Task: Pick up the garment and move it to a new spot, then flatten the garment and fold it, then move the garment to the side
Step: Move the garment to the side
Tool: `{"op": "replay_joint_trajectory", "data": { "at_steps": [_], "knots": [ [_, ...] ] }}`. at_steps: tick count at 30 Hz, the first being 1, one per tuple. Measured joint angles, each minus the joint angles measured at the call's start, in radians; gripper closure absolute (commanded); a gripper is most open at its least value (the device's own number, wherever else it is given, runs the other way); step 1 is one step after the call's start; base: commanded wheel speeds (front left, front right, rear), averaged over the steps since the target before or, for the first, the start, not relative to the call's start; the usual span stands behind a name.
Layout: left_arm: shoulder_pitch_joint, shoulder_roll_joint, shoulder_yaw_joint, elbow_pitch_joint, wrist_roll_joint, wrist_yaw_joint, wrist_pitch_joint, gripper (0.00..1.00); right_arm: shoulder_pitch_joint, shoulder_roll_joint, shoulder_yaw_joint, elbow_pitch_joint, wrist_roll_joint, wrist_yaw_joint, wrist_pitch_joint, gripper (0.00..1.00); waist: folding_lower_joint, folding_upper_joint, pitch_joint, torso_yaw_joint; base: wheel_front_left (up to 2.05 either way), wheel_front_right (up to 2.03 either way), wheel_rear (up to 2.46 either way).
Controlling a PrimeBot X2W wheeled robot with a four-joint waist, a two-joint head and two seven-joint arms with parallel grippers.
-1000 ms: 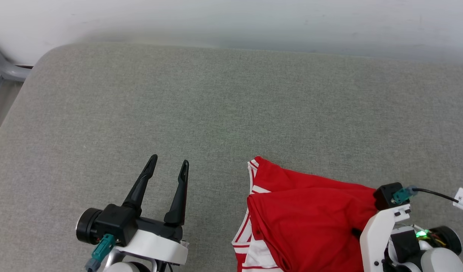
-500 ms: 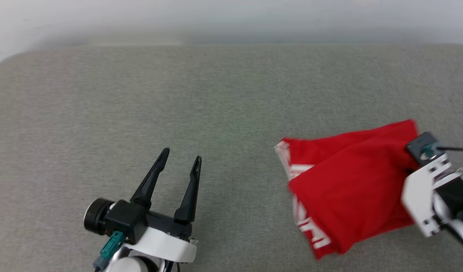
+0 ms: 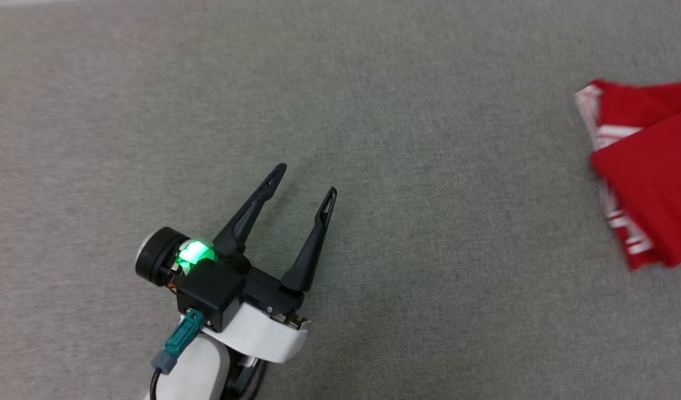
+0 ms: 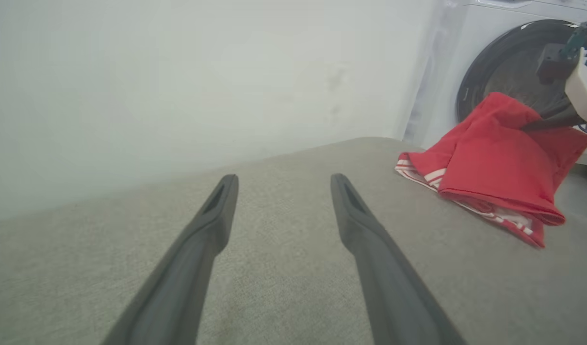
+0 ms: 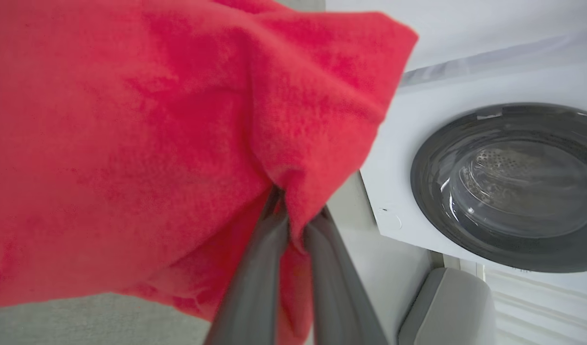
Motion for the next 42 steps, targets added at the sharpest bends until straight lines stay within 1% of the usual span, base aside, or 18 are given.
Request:
{"op": "replay_joint_trajectory", "data": {
  "at_steps": [3, 8, 12, 17, 18, 19, 24, 30, 34, 39, 42],
  "knots": [
    [-0.028, 0.023, -0.016, 0.000, 0.002, 0.000, 0.000, 0.00, -0.052, -0.016, -0.030, 0.109, -0.009, 0.000, -0.086, 1.00, 0.0000, 0.0000, 0.048, -0.018, 0.00, 0.00, 0.00],
    [-0.065, 0.044, -0.032, -0.025, 0.010, 0.000, 0.000, 0.00, -0.125, -0.018, -0.070, 0.267, -0.072, 0.000, -0.192, 1.00, 0.0000, 0.0000, 0.126, -0.034, 0.00, 0.00, 0.00],
    [-0.080, 0.058, -0.042, -0.054, 0.017, 0.000, 0.000, 0.00, -0.179, 0.010, -0.106, 0.361, -0.118, 0.000, -0.243, 1.00, 0.0000, 0.0000, 0.177, -0.041, 0.00, 0.00, 0.00],
    [-0.098, 0.060, -0.053, -0.080, 0.020, 0.000, 0.000, 0.00, -0.219, 0.043, -0.150, 0.450, -0.175, 0.000, -0.290, 1.00, 0.0000, 0.0000, 0.214, -0.039, 0.00, 0.00, 0.00],
    [-0.099, 0.061, -0.054, -0.082, 0.020, 0.000, 0.000, 0.00, -0.226, 0.050, -0.167, 0.464, -0.186, 0.000, -0.299, 0.69, 0.0000, -0.0001, 0.217, -0.037, 0.00, 0.00, 0.00],
    [-0.101, 0.061, -0.055, -0.085, 0.020, 0.000, 0.000, 0.00, -0.234, 0.057, -0.187, 0.478, -0.198, 0.000, -0.308, 0.00, 0.0000, 0.0000, 0.219, -0.035, 0.00, 0.00, 0.00],
    [-0.104, 0.054, -0.053, -0.082, 0.018, 0.000, 0.000, 0.00, -0.251, 0.101, -0.253, 0.517, -0.272, 0.000, -0.331, 0.00, 0.0000, 0.0000, 0.203, -0.024, 0.00, 0.00, 0.00],
    [-0.086, 0.022, -0.032, -0.054, 0.001, 0.000, 0.000, 0.00, -0.255, 0.143, -0.290, 0.500, -0.326, 0.000, -0.354, 0.00, -0.0001, 0.0000, 0.144, -0.010, 0.00, 0.00, 0.00],
    [-0.060, -0.003, -0.004, -0.026, -0.016, 0.000, 0.000, 0.00, -0.255, 0.184, -0.294, 0.451, -0.331, 0.000, -0.379, 0.00, -0.0001, -0.0001, 0.086, 0.003, 0.00, 0.00, 0.00],
    [-0.011, -0.026, 0.053, 0.016, -0.026, 0.000, 0.000, 0.00, -0.233, 0.245, -0.300, 0.362, -0.293, 0.000, -0.423, 0.00, -0.0001, 0.0000, -0.003, 0.026, 0.00, 0.00, 0.00],
    [0.019, -0.040, 0.095, 0.032, -0.027, 0.000, 0.000, 0.00, -0.195, 0.283, -0.302, 0.297, -0.260, 0.000, -0.449, 0.00, -0.0002, 0.0000, -0.058, 0.042, 0.00, 0.00, 0.00]
  ]
}}
